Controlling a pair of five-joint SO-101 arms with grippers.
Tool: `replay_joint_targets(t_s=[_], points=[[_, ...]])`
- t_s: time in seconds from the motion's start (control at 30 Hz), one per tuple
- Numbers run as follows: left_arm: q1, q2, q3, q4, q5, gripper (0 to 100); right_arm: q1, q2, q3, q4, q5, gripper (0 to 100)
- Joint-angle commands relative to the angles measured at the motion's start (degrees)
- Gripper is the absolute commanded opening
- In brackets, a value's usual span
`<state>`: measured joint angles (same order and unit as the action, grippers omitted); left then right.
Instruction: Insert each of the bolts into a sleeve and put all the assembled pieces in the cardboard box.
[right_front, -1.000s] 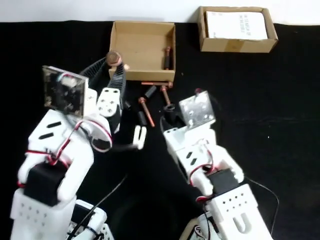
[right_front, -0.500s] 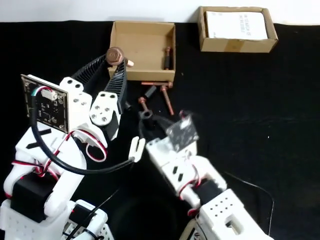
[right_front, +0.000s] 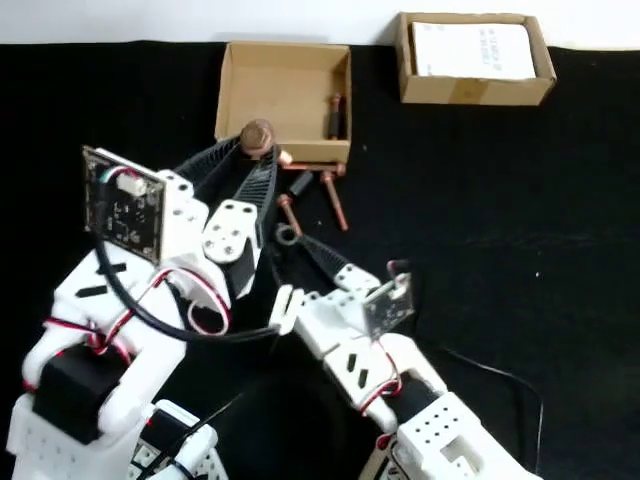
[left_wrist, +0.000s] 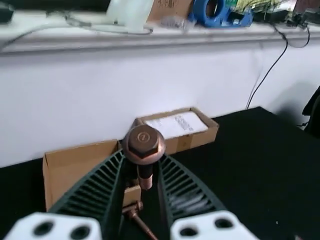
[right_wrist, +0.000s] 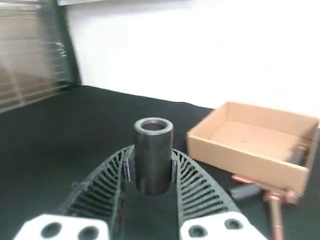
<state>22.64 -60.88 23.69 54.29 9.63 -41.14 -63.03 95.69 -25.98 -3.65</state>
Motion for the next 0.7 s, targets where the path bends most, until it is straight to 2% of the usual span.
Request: replay_joint_targets(t_s=[0.0, 0.23, 0.5, 0.67], points=[[0.48, -0.22, -1.01, 2.11, 0.26, 1, 2.24, -1.10, 4.18, -1.45, -0.35, 0.7], [0.84, 2.86, -1.98, 4.13, 0.26, 1, -0.92, -0.75, 7.16, -1.27, -0.35, 0.7], [0.75, 17.71, -20.26, 18.81, 0.26, 1, -1.19, -1.01, 7.08, -1.36, -0.35, 0.7], [0.48, 22.46, -29.85, 26.11, 0.18, 1, -1.19, -0.84, 7.08, -1.19, -0.35, 0.7]])
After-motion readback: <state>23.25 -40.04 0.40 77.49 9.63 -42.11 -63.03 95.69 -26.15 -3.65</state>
